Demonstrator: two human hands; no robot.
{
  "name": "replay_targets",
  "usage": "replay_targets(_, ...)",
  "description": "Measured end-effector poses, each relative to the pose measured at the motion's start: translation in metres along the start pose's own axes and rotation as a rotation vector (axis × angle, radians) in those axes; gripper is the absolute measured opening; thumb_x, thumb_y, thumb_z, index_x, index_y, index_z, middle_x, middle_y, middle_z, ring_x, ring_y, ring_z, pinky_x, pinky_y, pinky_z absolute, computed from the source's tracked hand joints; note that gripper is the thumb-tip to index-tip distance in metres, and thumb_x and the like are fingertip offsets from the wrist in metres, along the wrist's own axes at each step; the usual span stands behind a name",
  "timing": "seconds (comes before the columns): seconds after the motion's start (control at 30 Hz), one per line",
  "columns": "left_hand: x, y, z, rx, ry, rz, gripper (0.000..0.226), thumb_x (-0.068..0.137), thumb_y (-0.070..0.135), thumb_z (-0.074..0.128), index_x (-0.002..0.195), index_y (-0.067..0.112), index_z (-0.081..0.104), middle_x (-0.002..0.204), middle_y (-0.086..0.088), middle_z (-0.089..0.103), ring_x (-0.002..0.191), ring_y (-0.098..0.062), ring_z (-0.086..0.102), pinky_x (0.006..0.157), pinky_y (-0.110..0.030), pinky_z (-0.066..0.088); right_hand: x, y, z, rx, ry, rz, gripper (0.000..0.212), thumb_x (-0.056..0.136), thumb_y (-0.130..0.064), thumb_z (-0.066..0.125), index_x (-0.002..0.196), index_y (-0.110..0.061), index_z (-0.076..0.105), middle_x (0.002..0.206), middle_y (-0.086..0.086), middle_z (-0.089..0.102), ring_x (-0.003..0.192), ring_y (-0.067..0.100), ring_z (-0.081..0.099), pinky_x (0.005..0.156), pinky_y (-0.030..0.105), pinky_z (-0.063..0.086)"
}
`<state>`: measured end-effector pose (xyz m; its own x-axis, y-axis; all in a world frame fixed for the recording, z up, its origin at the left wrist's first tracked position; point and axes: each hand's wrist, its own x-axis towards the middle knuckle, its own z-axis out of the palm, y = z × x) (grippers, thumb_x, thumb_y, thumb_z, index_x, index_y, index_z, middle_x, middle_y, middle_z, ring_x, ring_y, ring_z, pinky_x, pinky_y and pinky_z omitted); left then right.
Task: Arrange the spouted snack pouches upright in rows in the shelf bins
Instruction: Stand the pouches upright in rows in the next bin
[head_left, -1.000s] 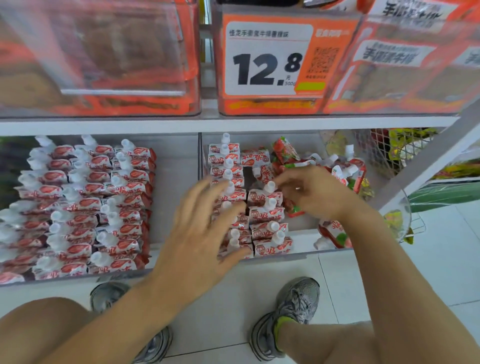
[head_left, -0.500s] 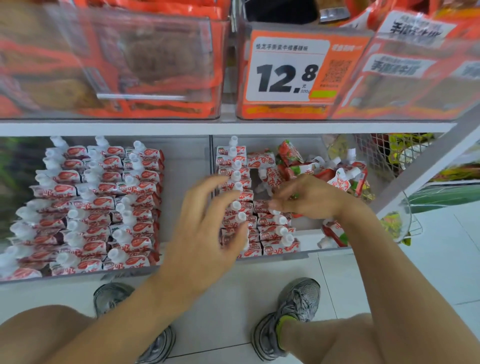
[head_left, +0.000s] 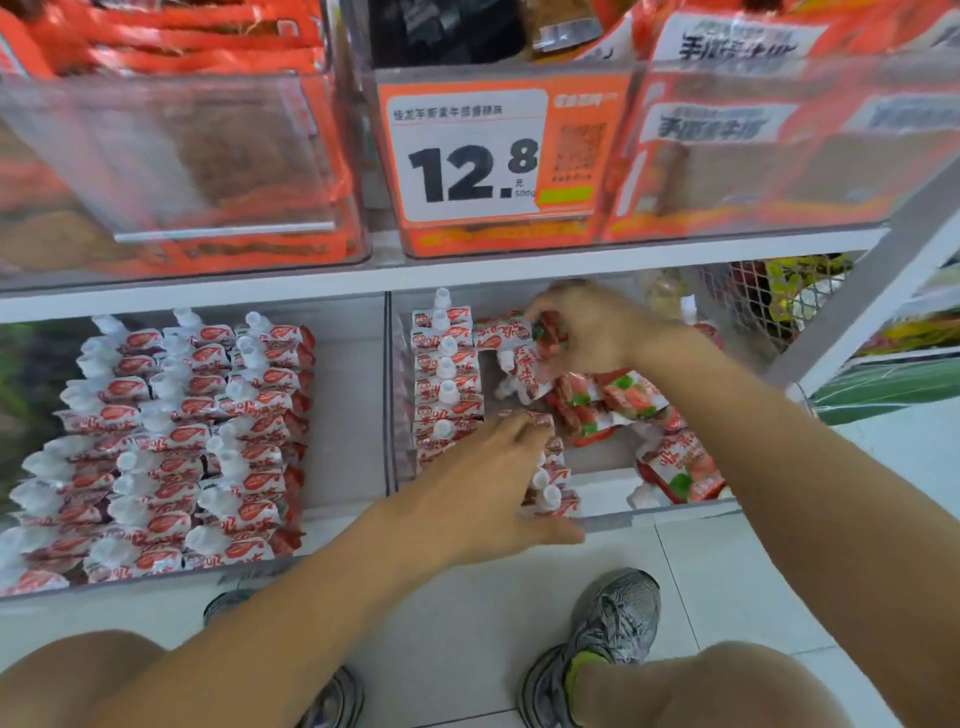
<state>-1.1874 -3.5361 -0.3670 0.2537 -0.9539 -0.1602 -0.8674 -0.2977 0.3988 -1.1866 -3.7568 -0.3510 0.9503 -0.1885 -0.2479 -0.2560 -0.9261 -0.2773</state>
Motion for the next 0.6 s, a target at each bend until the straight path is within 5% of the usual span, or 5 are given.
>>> replay_targets(0.07,0.001,-0.001,0.001,-0.02,0.024,-0.007,0.09,0.079,0.072,0.056,0.147,0.018,0.033,0.152,0.003,0.033,0.136,-0.016,0.032,0.109,-0.025,0.027,0.01,0.005,0.013,-0.179,-0.085,-0.004,0.095,0.057,-0.063,0.082,0.139,-0.027,0.049,0.132,-0.002,0.043,0.127,0.021,0.039,0.106,0.044,0.04)
replay_targets(0.13,0.002,-0.003,0.001,-0.029,0.056,-0.012,0.082,0.08,0.072,0.054,0.142,0.02,0.041,0.146,0.003,0.041,0.131,-0.016,0.039,0.105,-0.028,0.034,0.012,0.01,0.019,-0.196,-0.069,-0.015,0.096,0.06,-0.066,0.078,0.141,-0.028,0.045,0.13,-0.003,0.039,0.127,0.021,0.034,0.104,0.047,0.041)
replay_targets(0.4,0.003,-0.008,0.002,-0.007,0.068,-0.001,0.078,0.082,0.073,0.046,0.139,0.021,0.043,0.145,0.003,0.043,0.131,-0.015,0.038,0.107,-0.03,0.036,-0.033,0.029,0.01,-0.337,-0.067,-0.076,0.037,0.069,-0.044,0.077,0.1,-0.026,0.071,0.109,0.0,0.051,0.109,0.026,0.051,0.092,0.038,0.048)
replay_targets(0.6,-0.003,-0.011,0.004,0.073,0.108,0.06,0.08,0.088,0.073,0.037,0.145,0.016,0.038,0.146,-0.002,0.045,0.13,-0.02,0.044,0.106,-0.036,0.04,-0.08,0.014,-0.022,-0.328,-0.181,-0.022,0.035,0.082,-0.06,0.062,0.085,-0.027,0.075,0.089,-0.006,0.041,0.088,0.019,0.049,0.081,0.035,0.049)
